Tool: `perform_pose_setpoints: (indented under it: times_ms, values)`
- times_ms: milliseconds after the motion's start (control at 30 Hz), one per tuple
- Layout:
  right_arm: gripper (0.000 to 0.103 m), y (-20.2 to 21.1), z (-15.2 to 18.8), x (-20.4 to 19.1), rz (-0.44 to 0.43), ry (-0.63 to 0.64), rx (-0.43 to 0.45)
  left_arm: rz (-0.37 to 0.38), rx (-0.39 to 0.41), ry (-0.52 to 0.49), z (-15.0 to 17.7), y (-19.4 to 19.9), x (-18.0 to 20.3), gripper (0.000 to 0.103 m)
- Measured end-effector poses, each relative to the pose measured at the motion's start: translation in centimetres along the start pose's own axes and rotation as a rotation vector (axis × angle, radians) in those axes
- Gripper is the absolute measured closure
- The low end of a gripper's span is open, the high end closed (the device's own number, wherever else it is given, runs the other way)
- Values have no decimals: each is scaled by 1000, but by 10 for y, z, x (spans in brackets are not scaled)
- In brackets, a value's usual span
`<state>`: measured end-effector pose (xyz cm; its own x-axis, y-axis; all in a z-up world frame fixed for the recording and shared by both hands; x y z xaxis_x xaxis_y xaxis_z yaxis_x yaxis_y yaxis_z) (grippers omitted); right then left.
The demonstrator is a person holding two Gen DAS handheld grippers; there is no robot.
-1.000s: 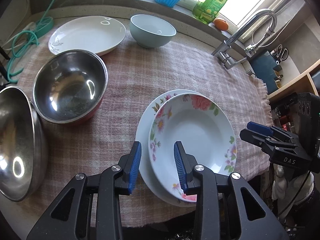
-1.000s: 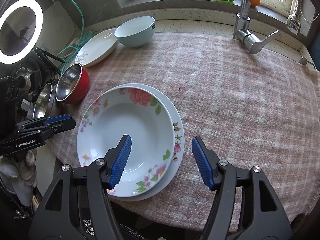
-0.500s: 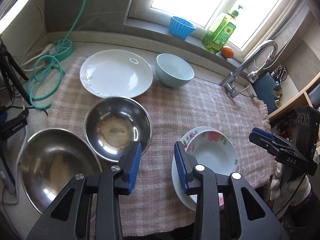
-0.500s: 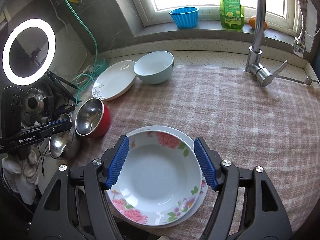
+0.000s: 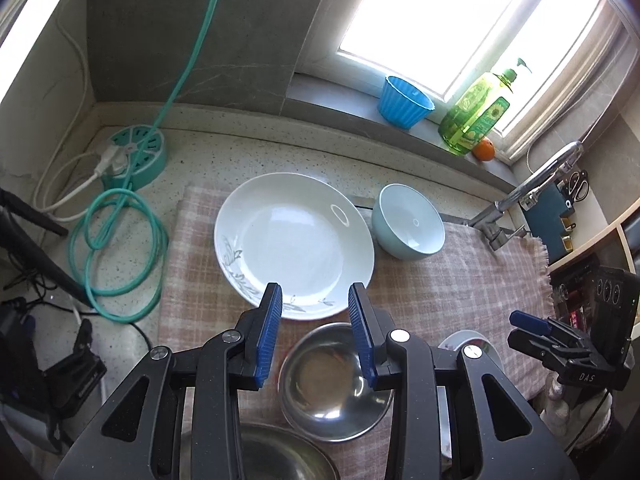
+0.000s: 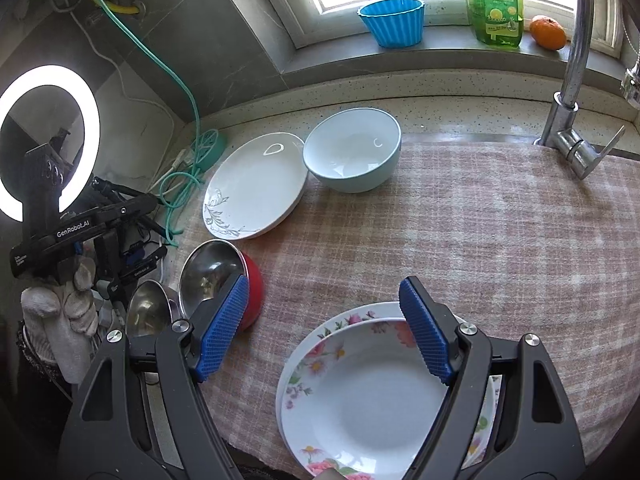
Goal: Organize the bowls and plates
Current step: 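Grasp the rim of the white leaf-pattern plate with the right gripper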
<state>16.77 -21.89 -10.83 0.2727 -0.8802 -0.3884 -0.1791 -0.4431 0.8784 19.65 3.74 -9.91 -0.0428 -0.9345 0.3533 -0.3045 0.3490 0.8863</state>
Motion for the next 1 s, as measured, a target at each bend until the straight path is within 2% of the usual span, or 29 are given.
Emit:
perform_pose_setpoints:
  times_ms: [67,133,233,367,533,633,800,933,1000]
  values:
    - [27,-9,-9,-3,-20,-19,-4,19,-13,30,-15,-8,-13,70]
    - [38,-22,-18,-3,-26,-39,-18,39,-35,54,-29,-19,-26,70]
    - [49,-43,-30,-1,-56,-94,-46,12,-47,97,-46,-34,-47,70]
    - [55,-67,-44,-1,-119,-160,-88,-10,-78,103,-65,-52,-64,70]
    - [61,-90,-58,-4,-130,-172,-112,8,-103,130,-81,-67,-78,70]
    - [67,-104,-65,-4,-129,-174,-131,20,-125,130,-83,-77,-82,71]
    - [70,-122,-72,-2,-147,-202,-162,13,-157,110,-84,-90,-85,71]
    - [79,-130,-76,-5,-157,-205,-174,20,-167,100,-84,-96,-85,71]
    - [81,-132,-78,-7,-162,-205,-178,27,-174,95,-85,-99,-84,73]
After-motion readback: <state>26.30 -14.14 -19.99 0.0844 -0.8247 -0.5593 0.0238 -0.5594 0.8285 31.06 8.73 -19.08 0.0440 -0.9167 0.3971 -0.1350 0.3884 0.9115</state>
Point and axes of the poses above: each gripper's, at about its wrist camera, not at the fingertips, and y roughly against the way its jaws point, x to its right, z to its underside, the point moved 6 cm from there along -y, roughly the way its jaws point, and after that the axes turned 12 degrees about -x, right-handed, at the moved point
